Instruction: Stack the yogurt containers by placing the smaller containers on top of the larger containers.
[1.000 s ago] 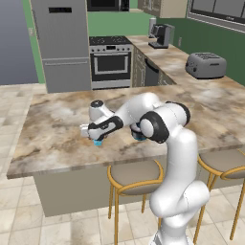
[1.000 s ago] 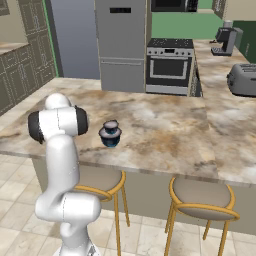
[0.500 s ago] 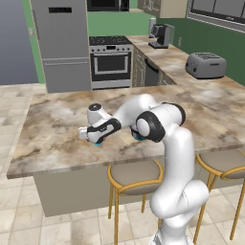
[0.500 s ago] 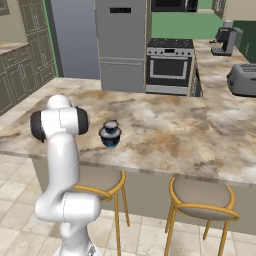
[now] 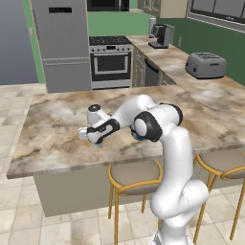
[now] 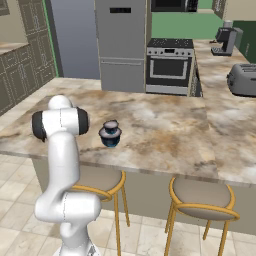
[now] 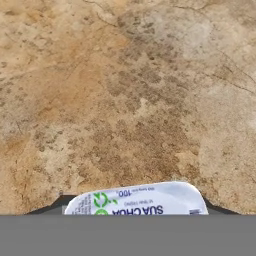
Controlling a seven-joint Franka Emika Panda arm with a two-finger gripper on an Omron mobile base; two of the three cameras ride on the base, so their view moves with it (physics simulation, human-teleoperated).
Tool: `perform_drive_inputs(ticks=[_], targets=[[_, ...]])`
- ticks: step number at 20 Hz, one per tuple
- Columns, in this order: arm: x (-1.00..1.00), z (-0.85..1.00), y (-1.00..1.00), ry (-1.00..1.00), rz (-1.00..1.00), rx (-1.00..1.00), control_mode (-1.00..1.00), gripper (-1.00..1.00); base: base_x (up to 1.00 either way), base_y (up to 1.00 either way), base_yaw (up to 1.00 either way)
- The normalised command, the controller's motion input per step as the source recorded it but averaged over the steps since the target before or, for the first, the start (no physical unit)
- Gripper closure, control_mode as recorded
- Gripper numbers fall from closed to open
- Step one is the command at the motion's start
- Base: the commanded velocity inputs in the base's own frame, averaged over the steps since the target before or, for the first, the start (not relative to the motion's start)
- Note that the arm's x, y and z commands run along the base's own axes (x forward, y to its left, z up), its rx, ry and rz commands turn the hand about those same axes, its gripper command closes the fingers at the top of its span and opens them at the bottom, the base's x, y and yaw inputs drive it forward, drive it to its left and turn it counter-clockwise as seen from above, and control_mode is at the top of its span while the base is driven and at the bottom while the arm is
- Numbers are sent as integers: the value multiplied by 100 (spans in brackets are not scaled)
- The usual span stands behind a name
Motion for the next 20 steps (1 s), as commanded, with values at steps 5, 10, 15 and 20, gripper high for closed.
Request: perform_drive_inputs(ticks=[5,10,15,20], targets=[[2,0,0,0,0,0,-100,100,0,0,0],[0,9,0,0,0,0,-100,100,0,0,0],[0,35,0,0,0,3,-100,100,0,0,0],[0,51,-6,0,0,3,-100,100,0,0,0]])
